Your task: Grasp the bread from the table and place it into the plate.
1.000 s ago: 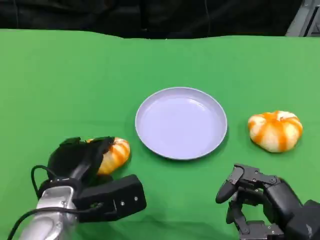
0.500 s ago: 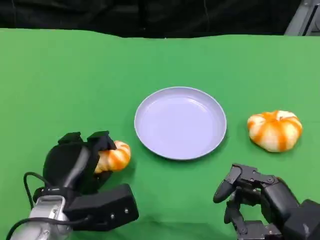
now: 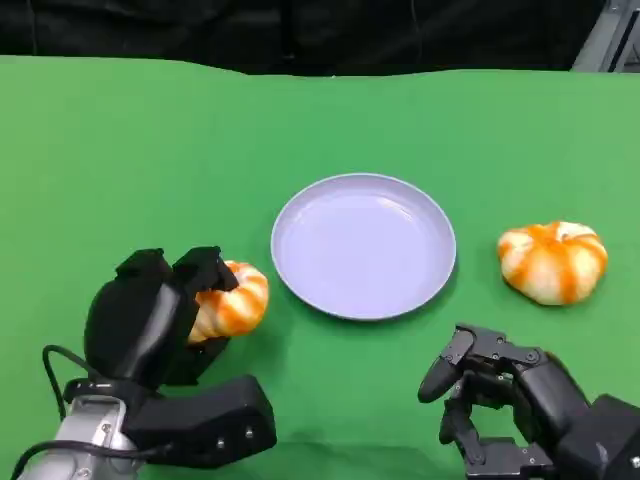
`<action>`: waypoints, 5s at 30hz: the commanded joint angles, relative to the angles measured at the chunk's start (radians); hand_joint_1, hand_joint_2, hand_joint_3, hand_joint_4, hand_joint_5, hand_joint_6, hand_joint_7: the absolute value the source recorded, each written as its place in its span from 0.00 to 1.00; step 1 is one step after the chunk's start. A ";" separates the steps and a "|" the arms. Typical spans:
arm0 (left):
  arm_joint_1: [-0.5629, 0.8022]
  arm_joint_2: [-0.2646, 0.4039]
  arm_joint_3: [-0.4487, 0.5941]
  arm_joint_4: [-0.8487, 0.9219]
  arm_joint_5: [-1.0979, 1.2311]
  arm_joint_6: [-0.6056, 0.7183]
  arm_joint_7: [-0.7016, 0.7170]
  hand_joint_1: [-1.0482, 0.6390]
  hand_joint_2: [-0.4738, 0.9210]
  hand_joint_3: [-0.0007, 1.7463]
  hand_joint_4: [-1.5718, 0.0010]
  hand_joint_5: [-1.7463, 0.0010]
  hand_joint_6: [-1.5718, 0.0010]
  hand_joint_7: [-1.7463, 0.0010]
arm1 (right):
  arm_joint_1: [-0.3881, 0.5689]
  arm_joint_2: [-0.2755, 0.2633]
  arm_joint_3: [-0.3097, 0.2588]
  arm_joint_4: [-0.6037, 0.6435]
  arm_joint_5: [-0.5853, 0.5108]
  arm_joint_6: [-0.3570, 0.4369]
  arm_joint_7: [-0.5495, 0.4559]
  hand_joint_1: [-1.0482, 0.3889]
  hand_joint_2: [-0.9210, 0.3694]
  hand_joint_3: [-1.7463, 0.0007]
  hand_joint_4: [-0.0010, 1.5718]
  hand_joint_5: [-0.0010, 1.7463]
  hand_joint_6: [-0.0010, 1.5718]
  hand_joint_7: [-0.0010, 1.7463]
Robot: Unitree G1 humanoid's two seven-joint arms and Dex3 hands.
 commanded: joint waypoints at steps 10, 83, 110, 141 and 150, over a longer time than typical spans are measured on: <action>-0.038 0.021 0.005 -0.091 0.038 -0.065 0.047 0.54 0.51 0.82 0.38 0.00 0.49 0.08 | 0.032 -0.035 -0.017 -0.021 0.003 -0.015 0.013 0.80 0.39 0.26 0.50 0.88 0.46 0.75; -0.650 -0.312 -0.233 0.642 0.001 0.127 -0.368 0.22 1.00 0.21 0.99 0.86 0.90 1.00 | 0.068 -0.048 -0.001 -0.078 -0.015 0.020 0.025 0.80 0.37 0.27 0.48 0.89 0.47 0.73; -0.478 -0.122 -0.155 0.177 -0.133 0.144 -0.677 0.01 1.00 0.37 1.00 1.00 1.00 1.00 | 0.071 -0.050 -0.005 -0.079 -0.007 0.025 0.029 0.79 0.36 0.28 0.48 0.88 0.47 0.73; 0.176 -0.002 0.150 -0.341 -0.417 -0.269 -0.550 0.29 1.00 0.15 0.78 0.48 0.64 0.90 | 0.065 -0.051 -0.018 -0.076 0.011 0.026 0.035 0.79 0.36 0.28 0.49 0.87 0.47 0.73; 0.320 -0.051 0.209 -0.340 -0.598 -0.373 -0.580 0.48 0.99 0.13 0.60 0.35 0.45 0.76 | 0.061 -0.055 -0.021 -0.073 0.010 0.020 0.036 0.79 0.37 0.27 0.50 0.87 0.47 0.73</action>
